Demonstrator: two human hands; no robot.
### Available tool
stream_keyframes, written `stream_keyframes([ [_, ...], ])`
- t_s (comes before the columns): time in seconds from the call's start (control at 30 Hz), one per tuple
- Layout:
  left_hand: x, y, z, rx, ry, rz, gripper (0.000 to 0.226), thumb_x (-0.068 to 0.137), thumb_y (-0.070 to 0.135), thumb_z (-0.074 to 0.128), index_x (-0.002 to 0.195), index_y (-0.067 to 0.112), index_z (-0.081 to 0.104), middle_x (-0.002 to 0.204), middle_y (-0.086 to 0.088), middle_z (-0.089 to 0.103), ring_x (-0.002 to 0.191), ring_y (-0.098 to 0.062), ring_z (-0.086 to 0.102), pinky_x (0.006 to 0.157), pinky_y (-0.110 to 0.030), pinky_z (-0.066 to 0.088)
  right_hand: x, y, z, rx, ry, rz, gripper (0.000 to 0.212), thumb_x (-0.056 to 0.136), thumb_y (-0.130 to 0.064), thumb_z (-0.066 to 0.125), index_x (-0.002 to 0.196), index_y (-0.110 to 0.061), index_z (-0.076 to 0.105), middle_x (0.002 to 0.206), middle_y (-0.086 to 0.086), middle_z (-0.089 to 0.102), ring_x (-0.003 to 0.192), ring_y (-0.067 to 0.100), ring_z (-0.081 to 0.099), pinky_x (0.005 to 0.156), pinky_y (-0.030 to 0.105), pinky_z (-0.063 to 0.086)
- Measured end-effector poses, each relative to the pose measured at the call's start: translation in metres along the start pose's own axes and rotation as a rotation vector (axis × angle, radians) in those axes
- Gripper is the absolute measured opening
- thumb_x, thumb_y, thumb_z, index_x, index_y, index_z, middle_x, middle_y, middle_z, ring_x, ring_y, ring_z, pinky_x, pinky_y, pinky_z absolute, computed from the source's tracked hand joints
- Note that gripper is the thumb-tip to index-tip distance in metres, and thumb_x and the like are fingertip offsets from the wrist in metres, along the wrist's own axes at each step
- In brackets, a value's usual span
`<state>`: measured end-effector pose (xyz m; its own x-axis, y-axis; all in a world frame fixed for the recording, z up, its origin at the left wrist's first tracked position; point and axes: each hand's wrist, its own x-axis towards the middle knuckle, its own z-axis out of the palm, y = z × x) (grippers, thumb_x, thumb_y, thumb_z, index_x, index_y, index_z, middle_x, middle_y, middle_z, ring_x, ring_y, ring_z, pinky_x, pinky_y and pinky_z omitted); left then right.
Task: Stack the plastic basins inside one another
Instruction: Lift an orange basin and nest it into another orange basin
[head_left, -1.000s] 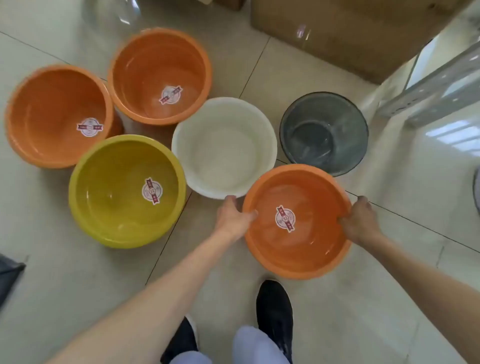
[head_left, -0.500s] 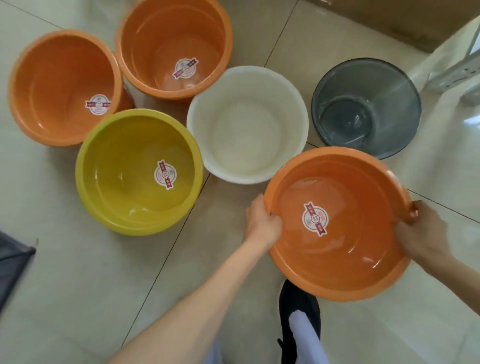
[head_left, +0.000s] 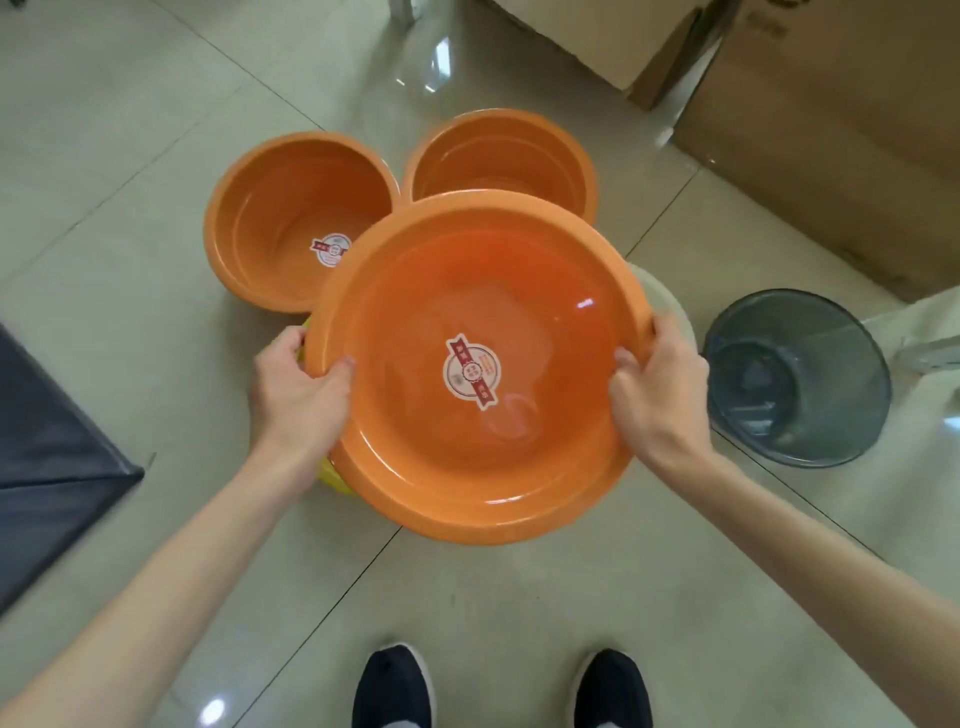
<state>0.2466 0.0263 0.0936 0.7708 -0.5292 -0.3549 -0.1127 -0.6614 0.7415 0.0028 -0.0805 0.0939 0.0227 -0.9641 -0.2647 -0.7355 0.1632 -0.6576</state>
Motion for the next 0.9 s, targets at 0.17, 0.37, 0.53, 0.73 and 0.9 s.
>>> stream_keyframes([
  [0.17, 0.047, -0.047, -0.041, 0.030, 0.113, -0.085, 0.009, 0.081, 0.018, 0.067, 0.087, 0.024, 0.065, 0.080, 0.005, 0.070, 0.082, -0.026, 0.070, 0.071, -0.033, 0.053, 0.008, -0.046, 0.073, -0.043, -0.169, -0.025, 0.021, 0.088, -0.005, 0.048, 0.108, -0.007, 0.052, 0.085, 0.007, 0.058, 0.083, 0.033, 0.059, 0.067, 0.035, 0.045],
  [0.37, 0.081, -0.090, -0.041, 0.103, 0.142, -0.144, 0.017, 0.091, 0.019, 0.058, 0.105, 0.013, 0.065, 0.101, -0.013, 0.071, 0.100, -0.035, 0.065, 0.088, -0.039, 0.050, 0.016, -0.059, 0.136, -0.124, -0.273, -0.032, 0.030, 0.089, -0.001, 0.043, 0.119, -0.002, 0.044, 0.110, 0.022, 0.064, 0.105, 0.038, 0.064, 0.081, 0.043, 0.053],
  [0.53, 0.110, -0.122, -0.013, 0.123, 0.046, -0.274, 0.042, 0.096, 0.020, 0.050, 0.138, 0.013, 0.050, 0.134, -0.019, 0.057, 0.125, -0.038, 0.052, 0.104, -0.041, 0.041, 0.028, -0.040, 0.172, -0.386, -0.195, -0.028, 0.030, 0.094, -0.006, 0.047, 0.124, -0.002, 0.045, 0.123, 0.021, 0.048, 0.113, 0.039, 0.051, 0.088, 0.041, 0.041],
  [0.73, 0.119, -0.148, 0.010, 0.225, -0.052, -0.373, 0.039, 0.099, 0.016, 0.045, 0.136, 0.005, 0.047, 0.136, -0.021, 0.055, 0.123, -0.038, 0.054, 0.097, -0.034, 0.041, 0.032, 0.001, 0.207, -0.670, -0.156, -0.094, 0.046, 0.092, -0.011, 0.058, 0.134, -0.003, 0.043, 0.129, 0.023, 0.047, 0.120, 0.038, 0.046, 0.099, 0.045, 0.041],
  [0.9, 0.121, -0.171, 0.013, 0.269, -0.068, -0.348, 0.036, 0.097, 0.020, 0.048, 0.132, 0.008, 0.048, 0.133, -0.019, 0.057, 0.121, -0.038, 0.055, 0.099, -0.038, 0.043, 0.022, 0.025, 0.212, -0.553, -0.203, -0.147, 0.051, 0.099, -0.020, 0.045, 0.146, -0.008, 0.028, 0.121, 0.021, 0.055, 0.108, 0.038, 0.057, 0.083, 0.047, 0.051],
])
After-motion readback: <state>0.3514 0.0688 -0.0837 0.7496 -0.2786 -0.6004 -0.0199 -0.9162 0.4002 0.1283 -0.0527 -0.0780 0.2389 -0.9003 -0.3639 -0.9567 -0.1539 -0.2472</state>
